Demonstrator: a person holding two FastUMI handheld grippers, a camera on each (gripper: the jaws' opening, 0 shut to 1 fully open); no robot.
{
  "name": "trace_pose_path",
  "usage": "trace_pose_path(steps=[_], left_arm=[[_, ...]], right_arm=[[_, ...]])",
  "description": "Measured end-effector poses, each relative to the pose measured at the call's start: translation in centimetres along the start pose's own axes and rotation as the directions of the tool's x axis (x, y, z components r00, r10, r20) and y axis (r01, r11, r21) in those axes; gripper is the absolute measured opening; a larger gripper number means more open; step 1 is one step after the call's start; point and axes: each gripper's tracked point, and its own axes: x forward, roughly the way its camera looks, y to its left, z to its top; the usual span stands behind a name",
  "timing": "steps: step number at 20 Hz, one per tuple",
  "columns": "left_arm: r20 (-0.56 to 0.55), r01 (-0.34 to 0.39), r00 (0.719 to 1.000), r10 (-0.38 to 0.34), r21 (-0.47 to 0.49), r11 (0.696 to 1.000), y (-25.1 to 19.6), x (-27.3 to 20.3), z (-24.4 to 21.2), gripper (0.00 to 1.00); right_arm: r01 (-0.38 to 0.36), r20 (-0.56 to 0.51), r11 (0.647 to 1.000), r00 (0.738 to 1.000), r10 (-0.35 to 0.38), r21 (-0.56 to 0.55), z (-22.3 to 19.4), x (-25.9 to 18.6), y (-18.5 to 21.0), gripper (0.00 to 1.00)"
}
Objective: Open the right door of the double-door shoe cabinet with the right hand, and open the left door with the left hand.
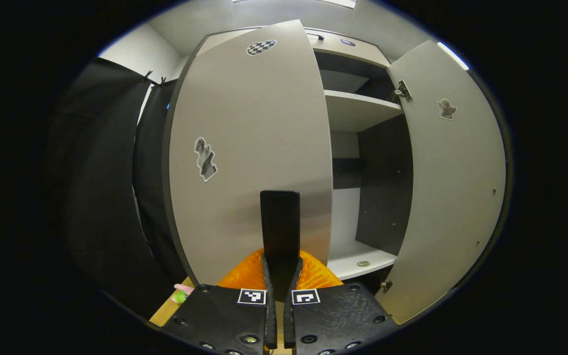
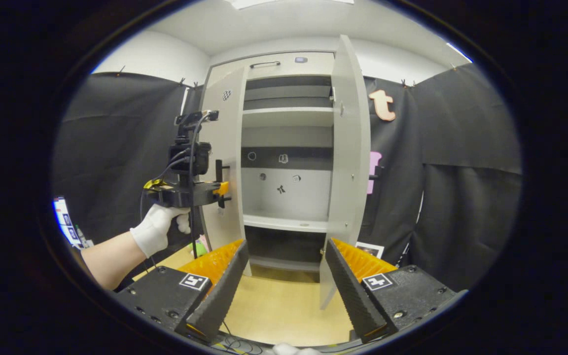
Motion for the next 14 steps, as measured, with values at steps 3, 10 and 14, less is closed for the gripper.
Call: trace_pose_path(steps=[3,10,14], left_arm=[[0.0,0.0,1.0,0.0,0.005,1.0,1.1,-1.8,-0.1,0.05],[0.004,-0.029,1.0,0.029,0.025,0.999,4.7,-5.9,-0.5,0.04],[0.014,-0.057,0.998,0.057,0.046,0.997,7.0,-7.6,-0.7,0.04]], right_arm=[[-0.007,0.002,1.0,1.0,0.007,-0.005,-0.1,-0.7,0.8,0.96],[-0.027,0.003,1.0,1.0,0.027,-0.002,-0.6,-1.8,2.9,0.97],[-0.045,-0.002,0.999,0.999,0.045,-0.001,-0.8,-1.9,4.1,0.96]])
